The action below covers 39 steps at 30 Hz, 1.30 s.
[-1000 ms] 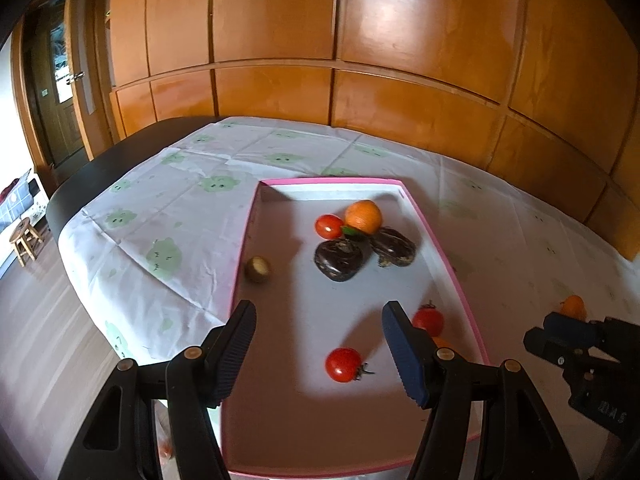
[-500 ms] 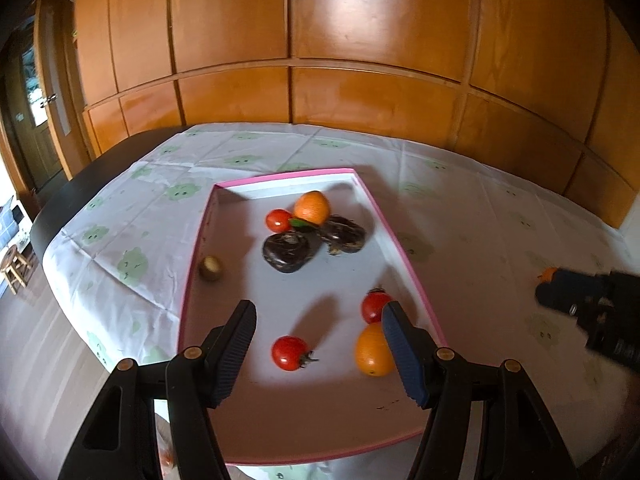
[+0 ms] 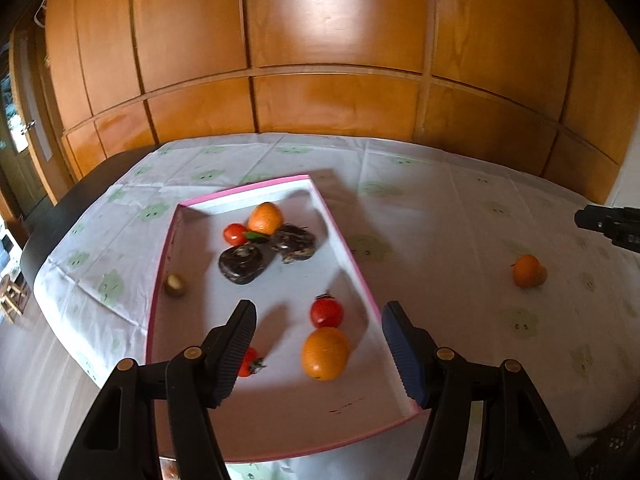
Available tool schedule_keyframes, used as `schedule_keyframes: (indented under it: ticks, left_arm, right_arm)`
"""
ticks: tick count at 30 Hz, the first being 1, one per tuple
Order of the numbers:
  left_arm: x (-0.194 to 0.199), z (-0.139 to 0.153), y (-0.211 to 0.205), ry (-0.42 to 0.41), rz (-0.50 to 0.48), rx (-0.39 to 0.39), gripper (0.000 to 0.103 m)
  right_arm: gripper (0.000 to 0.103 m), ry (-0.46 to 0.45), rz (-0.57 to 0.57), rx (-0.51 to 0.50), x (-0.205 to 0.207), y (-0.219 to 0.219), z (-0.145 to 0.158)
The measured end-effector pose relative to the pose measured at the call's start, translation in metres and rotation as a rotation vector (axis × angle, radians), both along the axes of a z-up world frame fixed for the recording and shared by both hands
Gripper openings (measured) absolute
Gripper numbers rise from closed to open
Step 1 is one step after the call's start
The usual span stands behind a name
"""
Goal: Organize fruits
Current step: 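Move the right tool back toward the orange and yellow fruit, then move the left tool to the orange on the cloth and grasp it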
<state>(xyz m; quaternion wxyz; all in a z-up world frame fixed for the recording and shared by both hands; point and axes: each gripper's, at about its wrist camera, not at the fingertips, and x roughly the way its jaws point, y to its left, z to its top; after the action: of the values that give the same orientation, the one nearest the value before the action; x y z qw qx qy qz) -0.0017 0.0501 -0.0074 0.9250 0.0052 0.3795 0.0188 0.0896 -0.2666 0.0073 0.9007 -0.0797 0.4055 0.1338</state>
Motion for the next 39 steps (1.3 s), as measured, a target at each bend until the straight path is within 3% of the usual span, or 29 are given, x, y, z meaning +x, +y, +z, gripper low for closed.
schedule_keyframes:
  ticks: [4, 14, 39]
  left_arm:
    - [0.0, -0.001, -0.014, 0.007, -0.026, 0.015, 0.066]
    - [-0.003, -0.008, -0.051, 0.031, -0.106, 0.041, 0.066]
    - [0.026, -0.01, -0.103, 0.05, -0.255, -0.01, 0.066]
  right_arm:
    - [0.035, 0.088, -0.074, 0.037, 0.01, -0.021, -0.022]
    - [0.035, 0.098, -0.049, 0.04, 0.012, -0.018, -0.022]
    - [0.035, 0.17, -0.232, 0.088, 0.028, -0.052, -0.033]
